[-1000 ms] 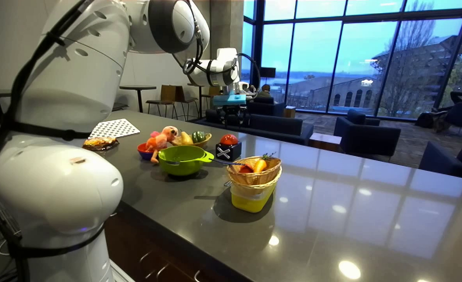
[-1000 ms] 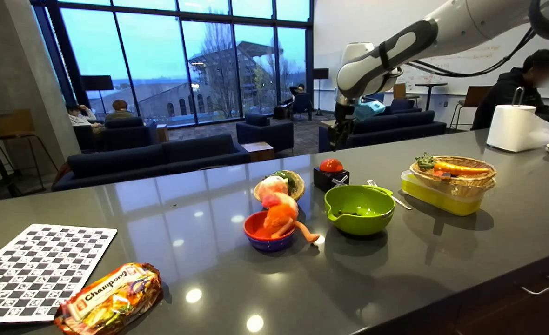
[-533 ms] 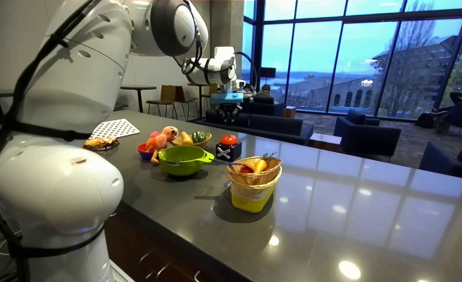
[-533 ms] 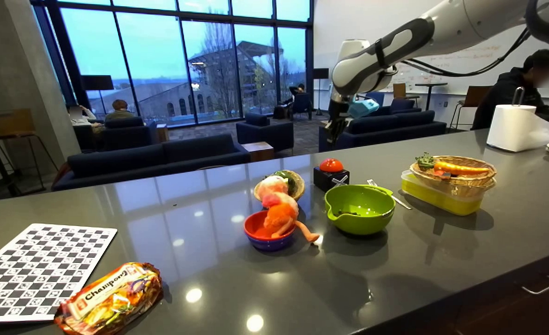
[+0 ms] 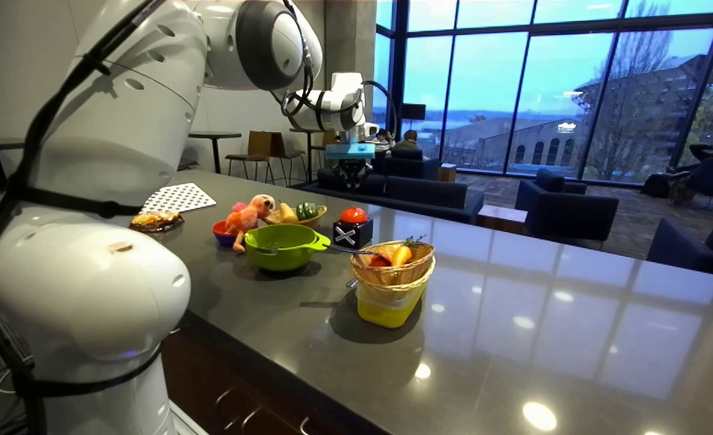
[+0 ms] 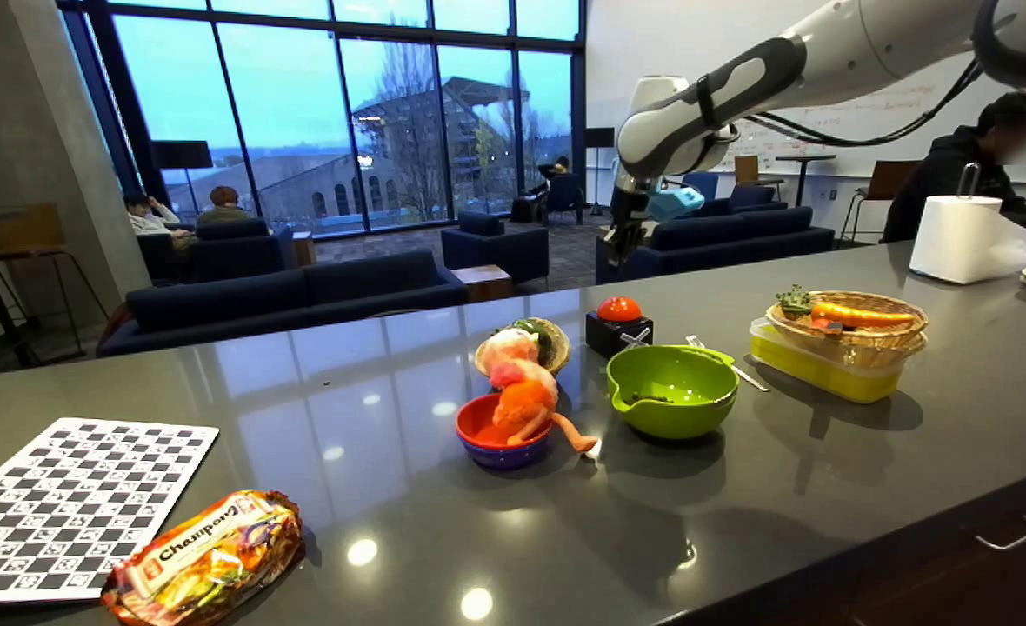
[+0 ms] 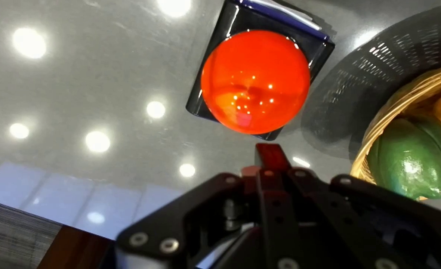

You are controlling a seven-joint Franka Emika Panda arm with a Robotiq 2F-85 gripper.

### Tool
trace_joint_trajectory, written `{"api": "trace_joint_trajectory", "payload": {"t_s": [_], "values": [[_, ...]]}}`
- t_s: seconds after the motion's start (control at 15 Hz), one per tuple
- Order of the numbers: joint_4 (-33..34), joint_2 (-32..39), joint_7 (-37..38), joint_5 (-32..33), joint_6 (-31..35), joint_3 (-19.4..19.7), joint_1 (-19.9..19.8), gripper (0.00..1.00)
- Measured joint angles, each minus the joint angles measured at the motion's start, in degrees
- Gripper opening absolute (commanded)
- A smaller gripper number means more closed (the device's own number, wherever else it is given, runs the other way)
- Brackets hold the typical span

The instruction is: Press the big orange button on the blue box with an X

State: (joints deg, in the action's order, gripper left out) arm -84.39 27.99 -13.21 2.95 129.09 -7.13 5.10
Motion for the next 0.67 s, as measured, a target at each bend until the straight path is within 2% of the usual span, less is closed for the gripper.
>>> {"api": "trace_joint_trajectory", "payload": {"t_s": [0.67], "values": [[1.88, 2.75, 0.31, -1.69, -2.62, 0.20, -0.88, 0.00]]}}
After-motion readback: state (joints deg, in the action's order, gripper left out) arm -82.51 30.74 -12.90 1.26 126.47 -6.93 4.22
